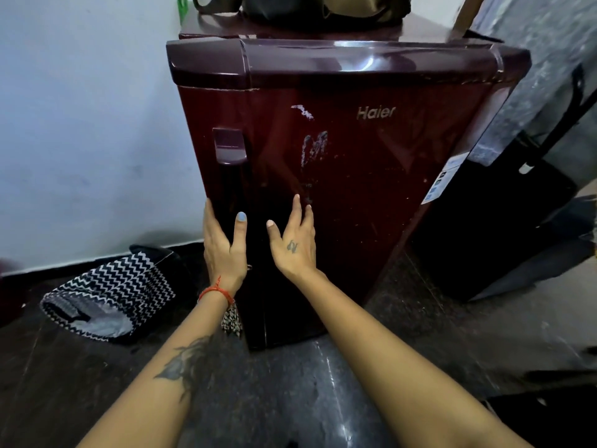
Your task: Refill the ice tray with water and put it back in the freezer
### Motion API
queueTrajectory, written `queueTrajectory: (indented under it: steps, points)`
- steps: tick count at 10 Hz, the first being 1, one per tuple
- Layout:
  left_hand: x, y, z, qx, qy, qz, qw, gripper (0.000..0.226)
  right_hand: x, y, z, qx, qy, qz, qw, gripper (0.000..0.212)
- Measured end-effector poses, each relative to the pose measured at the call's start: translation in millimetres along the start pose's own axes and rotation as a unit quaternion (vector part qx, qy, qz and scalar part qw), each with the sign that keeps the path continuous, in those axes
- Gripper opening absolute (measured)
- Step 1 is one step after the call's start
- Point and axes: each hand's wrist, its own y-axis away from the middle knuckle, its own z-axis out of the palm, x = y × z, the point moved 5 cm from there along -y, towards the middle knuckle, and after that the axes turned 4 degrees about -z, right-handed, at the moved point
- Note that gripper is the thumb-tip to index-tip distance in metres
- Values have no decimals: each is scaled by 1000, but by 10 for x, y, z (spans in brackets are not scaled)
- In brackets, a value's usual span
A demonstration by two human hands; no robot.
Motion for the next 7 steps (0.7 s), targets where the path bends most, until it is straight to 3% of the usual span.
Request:
queueTrajectory:
  steps: [3,4,5,7]
  points:
    - [-24,-243,44,-6,-1,-3,1000,75,-35,-157,89,-19,17,14,1000,73]
    - [2,-136,33,39,-26,-3,999,71,36,-93,-4,-5,21,8,1000,69]
    - [161,61,55,52,-44,49,996,70,105,27,-175,17,19,-3,1000,63]
    - [363,487,325,-4,-146,217,965,66,276,411,-595,80,42,-68,994,57]
